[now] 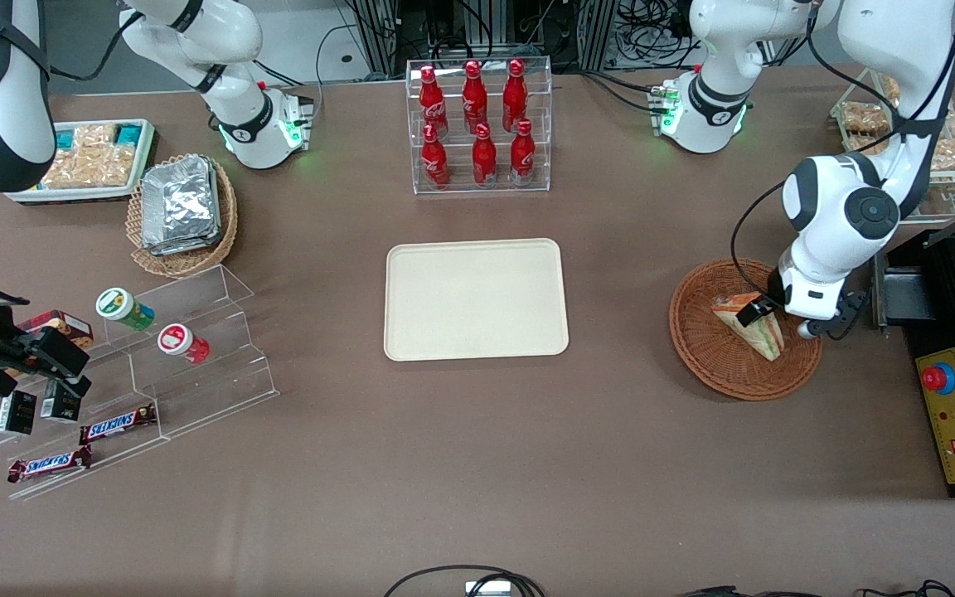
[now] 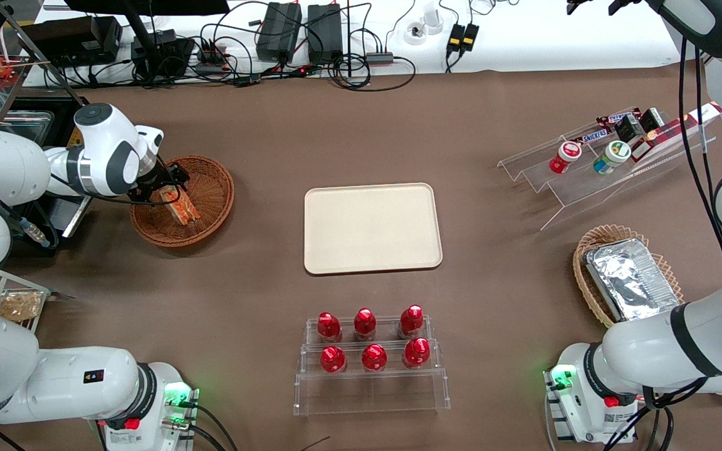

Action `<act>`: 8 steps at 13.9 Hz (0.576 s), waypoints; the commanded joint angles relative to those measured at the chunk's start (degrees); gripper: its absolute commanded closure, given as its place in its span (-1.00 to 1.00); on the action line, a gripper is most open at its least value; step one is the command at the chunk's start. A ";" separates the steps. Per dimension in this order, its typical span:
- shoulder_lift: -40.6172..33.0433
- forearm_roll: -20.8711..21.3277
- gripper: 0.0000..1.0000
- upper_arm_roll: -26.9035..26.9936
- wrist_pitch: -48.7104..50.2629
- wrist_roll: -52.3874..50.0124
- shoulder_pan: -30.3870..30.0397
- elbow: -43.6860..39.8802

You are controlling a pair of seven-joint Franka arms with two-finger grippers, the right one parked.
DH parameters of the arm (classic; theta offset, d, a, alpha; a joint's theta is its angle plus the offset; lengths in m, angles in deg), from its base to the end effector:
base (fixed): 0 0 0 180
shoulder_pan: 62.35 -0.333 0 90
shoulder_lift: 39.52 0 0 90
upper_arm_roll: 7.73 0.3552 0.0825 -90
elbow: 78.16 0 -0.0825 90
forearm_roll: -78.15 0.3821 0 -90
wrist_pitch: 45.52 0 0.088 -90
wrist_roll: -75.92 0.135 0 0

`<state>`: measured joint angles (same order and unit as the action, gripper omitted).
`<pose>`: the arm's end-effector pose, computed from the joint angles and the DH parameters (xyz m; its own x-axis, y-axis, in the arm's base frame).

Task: Place sandwich from basket to tray
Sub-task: 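Lower the open left gripper around the wrapped sandwich wedge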

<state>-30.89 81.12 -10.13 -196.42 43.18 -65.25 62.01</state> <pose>0.4962 0.0035 0.2561 0.8590 0.5102 0.0418 0.5106 -0.8598 0.0024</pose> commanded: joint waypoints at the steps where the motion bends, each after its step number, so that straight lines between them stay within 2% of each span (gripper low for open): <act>1: 1.92 -0.08 -0.97 0.12 -3.16 -3.98 0.27 0.54; 2: 2.45 -0.08 -0.57 0.12 -3.43 -5.22 0.44 0.28; 4: 2.71 -0.08 0.74 0.12 -3.43 -5.67 0.44 -0.07; 5: 2.54 -0.08 1.00 0.03 -3.34 -5.41 0.36 -0.07; 8: -0.08 0.01 1.00 0.03 -1.77 -5.06 0.53 -0.78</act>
<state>-28.58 81.12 -10.22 -199.04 38.79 -65.21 61.60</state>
